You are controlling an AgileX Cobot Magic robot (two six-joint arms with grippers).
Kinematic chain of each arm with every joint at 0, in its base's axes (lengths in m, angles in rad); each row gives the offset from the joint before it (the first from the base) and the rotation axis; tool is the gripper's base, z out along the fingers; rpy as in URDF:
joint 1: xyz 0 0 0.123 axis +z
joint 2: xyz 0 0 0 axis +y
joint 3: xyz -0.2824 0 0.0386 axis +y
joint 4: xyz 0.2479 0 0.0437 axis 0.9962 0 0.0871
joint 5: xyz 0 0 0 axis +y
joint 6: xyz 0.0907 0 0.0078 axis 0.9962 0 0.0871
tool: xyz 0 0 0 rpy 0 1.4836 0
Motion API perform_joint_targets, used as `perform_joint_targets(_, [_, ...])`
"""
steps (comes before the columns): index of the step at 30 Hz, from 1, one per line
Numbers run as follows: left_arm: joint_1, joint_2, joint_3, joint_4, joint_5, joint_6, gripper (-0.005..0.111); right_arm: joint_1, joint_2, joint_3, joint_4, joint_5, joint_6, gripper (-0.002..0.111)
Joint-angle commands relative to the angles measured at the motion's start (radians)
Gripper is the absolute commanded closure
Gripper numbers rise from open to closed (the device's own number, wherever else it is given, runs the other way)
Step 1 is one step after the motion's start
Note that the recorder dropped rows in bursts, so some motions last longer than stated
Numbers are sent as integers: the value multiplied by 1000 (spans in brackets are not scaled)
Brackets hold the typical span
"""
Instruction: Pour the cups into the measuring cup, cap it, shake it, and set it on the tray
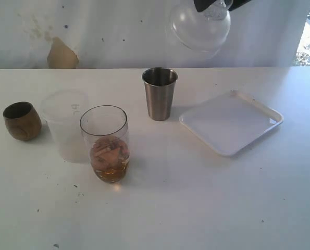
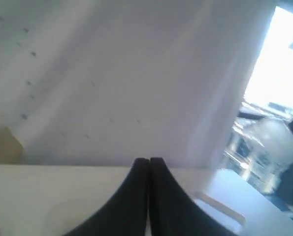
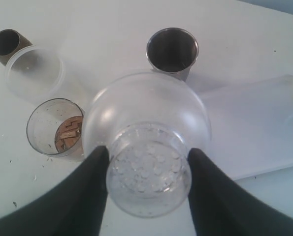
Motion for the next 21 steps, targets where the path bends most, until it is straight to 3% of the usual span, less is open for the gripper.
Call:
perform_joint_targets(1, [3, 277, -195, 175, -260, -177, 106, -5, -4, 4, 0, -7, -13, 108])
perform_joint_targets(3, [3, 357, -269, 105, -308, -180, 106, -5, -4, 4, 0, -7, -13, 108])
perform_joint_targets(5, [3, 392, -315, 17, -269, -131, 106, -5, -4, 4, 0, -7, -13, 108])
perform_joint_targets(9, [3, 447, -322, 107, -114, -149, 106, -5, -4, 4, 0, -7, -24, 108])
perform_joint_targets(14, [3, 509, -320, 175, -209, -198, 106, -5, -4, 4, 0, -7, -28, 108])
perform_joint_targets(18, [5, 656, -428, 175, -249, -196, 107, -5, -4, 4, 0, -7, -28, 108])
perform_joint_targets(21, [-4, 751, -508, 175, 3, -183, 107, -5, -4, 4, 0, -7, -26, 108])
